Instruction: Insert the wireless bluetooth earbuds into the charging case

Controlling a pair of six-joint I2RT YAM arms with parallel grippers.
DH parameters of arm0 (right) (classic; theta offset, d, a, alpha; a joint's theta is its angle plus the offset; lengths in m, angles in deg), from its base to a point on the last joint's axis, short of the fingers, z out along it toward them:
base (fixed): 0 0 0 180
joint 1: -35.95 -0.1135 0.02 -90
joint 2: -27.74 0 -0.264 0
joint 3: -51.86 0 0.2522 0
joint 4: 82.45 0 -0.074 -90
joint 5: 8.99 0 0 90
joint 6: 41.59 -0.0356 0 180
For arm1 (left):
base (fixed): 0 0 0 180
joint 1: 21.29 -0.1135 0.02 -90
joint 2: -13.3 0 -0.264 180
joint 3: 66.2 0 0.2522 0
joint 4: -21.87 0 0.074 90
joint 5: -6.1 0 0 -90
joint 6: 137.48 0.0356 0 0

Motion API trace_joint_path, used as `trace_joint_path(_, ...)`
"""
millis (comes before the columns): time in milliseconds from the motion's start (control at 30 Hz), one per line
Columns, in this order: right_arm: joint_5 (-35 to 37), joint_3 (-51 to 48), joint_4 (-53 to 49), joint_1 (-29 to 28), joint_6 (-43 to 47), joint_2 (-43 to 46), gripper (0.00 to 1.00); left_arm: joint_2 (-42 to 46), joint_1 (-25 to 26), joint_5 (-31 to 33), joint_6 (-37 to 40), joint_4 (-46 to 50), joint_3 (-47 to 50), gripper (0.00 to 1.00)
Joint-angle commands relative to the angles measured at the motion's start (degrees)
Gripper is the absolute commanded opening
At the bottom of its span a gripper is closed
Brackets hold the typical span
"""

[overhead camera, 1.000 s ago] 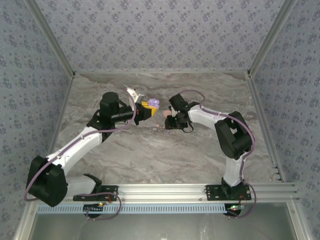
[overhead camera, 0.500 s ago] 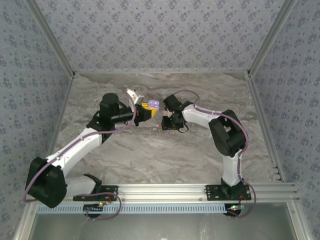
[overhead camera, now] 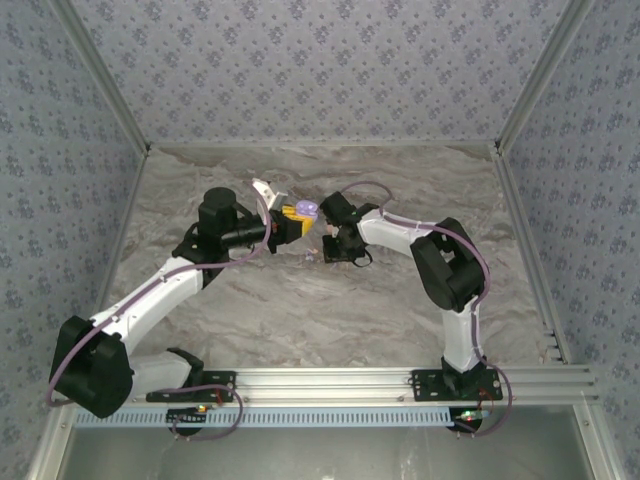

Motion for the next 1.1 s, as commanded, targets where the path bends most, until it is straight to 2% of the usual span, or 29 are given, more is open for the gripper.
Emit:
trace_joint_path(0,1.73,1.15,-4.25,-0.30,1.55,-0.78,0.23,2.25,0.36,0.43,1.02,-0.09,0.27,0.01)
trace_joint_path(200,1.66,1.46,-7.04,0.69,5.91,-0.21,0.18,2.52,0.34,0.51,1.21,0.29,0.27,0.01)
trace_joint_path(500,0.25,1.06,-11.90,2.88,18.09,1.87,0.20,2.84,0.40,0.59,1.22,0.67,0.24,0.01)
trace_joint_path(633,0.44,1.28,-13.09,3.67,19.75,1.78,0.26,2.87,0.55,0.72,1.21,0.74,0.31,0.01)
trace_joint_path(733,0.51,1.54,-13.38,3.83,18.92,2.06,0.33,2.94,0.58,0.79,1.24,0.72,0.49,0.01)
trace_joint_path(800,0.23,1.68,-13.28,3.79,16.86,2.58,0.34,3.09,0.64,0.84,1.22,0.80,0.44,0.01)
trace_joint_path(933,0.37,0.71,-11.86,3.62,9.22,3.69,0.43,3.12,0.68,0.87,1.32,0.73,0.60,0.01)
trace_joint_path(1067,2.51,-1.37,-9.13,2.42,1.39,5.02,0.42,3.18,0.73,0.83,1.43,0.72,0.60,0.01)
